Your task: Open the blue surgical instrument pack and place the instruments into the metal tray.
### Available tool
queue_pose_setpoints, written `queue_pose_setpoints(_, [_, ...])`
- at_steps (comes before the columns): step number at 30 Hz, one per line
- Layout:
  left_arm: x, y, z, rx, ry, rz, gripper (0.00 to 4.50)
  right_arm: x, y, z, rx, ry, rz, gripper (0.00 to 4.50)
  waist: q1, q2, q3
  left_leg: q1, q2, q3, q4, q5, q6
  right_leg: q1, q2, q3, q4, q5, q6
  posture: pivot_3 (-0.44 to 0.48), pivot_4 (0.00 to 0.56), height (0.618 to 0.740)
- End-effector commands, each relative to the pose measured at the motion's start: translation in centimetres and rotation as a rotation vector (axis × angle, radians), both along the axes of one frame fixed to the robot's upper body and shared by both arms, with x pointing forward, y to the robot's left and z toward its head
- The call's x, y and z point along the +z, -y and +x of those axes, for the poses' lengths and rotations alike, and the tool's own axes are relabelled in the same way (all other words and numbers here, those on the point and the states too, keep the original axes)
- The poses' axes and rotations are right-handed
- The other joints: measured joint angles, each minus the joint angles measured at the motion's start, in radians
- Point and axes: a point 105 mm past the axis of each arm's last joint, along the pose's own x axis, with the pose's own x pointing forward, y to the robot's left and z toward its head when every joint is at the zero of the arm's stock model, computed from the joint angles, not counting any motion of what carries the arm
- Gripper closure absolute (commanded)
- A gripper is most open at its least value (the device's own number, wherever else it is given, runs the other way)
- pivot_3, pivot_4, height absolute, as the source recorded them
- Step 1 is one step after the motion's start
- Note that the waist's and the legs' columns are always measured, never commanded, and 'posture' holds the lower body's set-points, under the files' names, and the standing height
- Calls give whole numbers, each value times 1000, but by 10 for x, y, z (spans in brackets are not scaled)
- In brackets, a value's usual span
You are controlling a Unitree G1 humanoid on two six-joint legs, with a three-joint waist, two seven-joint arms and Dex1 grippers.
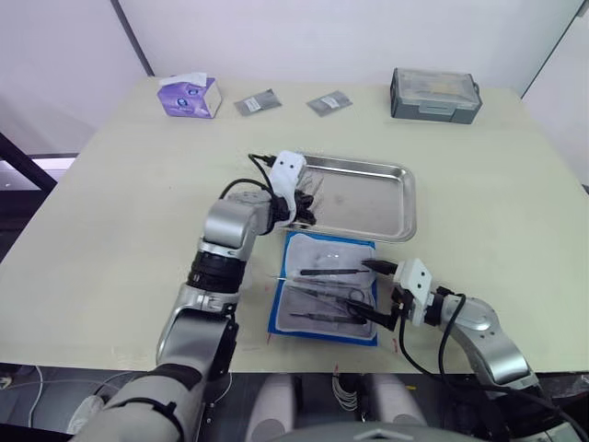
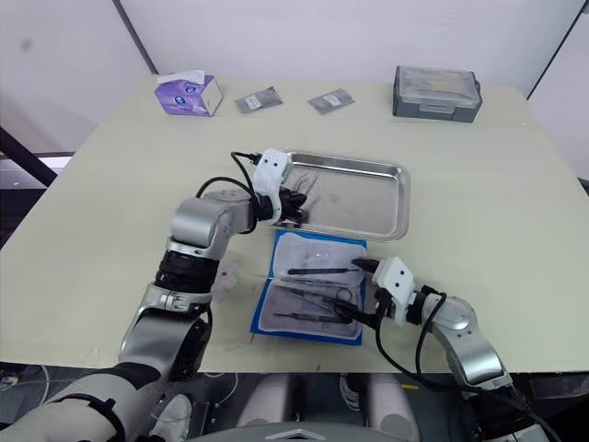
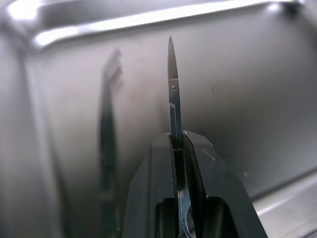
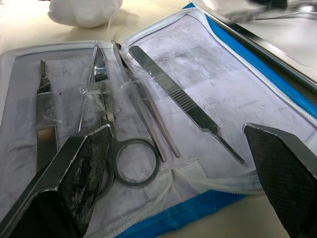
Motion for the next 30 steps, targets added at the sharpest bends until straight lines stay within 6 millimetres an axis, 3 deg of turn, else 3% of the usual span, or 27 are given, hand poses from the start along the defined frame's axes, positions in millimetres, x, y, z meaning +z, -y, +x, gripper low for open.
queue_pose_setpoints(1, [12, 1, 8, 13, 45, -17, 4454, -33, 0, -12, 8, -136, -63, 0, 0, 0, 0, 0, 0, 0, 0, 0, 0, 0, 0, 0, 0, 0, 0, 0, 150, 740])
queue_pose_setpoints(5, [8, 3, 10, 22, 33, -22, 4454, -34, 0, -13, 8, -136, -65, 0, 0, 0, 0, 0, 0, 0, 0, 0, 0, 0, 0, 0, 0, 0, 0, 0, 150, 740])
queue_pose_setpoints(7, [7, 1, 11, 39, 35, -16, 3648, -34, 0, -13, 7, -136, -64, 0, -1, 0, 0, 0, 0, 0, 0, 0, 0, 0, 0, 0, 0, 0, 0, 0, 150, 740])
queue_pose_setpoints(8, [7, 0, 12, 45, 38, -12, 3500, -34, 0, -14, 6, -136, -64, 0, -1, 0, 0, 0, 0, 0, 0, 0, 0, 0, 0, 0, 0, 0, 0, 0, 150, 740])
queue_pose_setpoints(12, [8, 1, 12, 42, 40, -14, 1593, -35, 0, -14, 3, -136, -64, 0, 0, 0, 0, 0, 0, 0, 0, 0, 0, 0, 0, 0, 0, 0, 0, 0, 150, 740])
queue_pose_setpoints(16, [11, 0, 11, 41, 50, -10, 1593, -35, 1, -14, 2, -135, -65, 0, 0, 0, 0, 0, 0, 0, 0, 0, 0, 0, 0, 0, 0, 0, 0, 0, 150, 740])
queue_pose_setpoints(23, [43, 9, -5, -84, 84, -88, 1593, -35, 1, -13, 3, -134, -65, 0, -1, 0, 0, 0, 0, 0, 0, 2, -4, 0, 0, 0, 0, 0, 0, 0, 150, 740])
queue_pose_setpoints(30, [60, 14, -32, -392, 149, -178, 1593, -35, 1, -13, 6, -136, -66, 0, -2, 0, 0, 0, 0, 0, -1, 3, -5, 0, 0, 0, 0, 0, 0, 0, 150, 740])
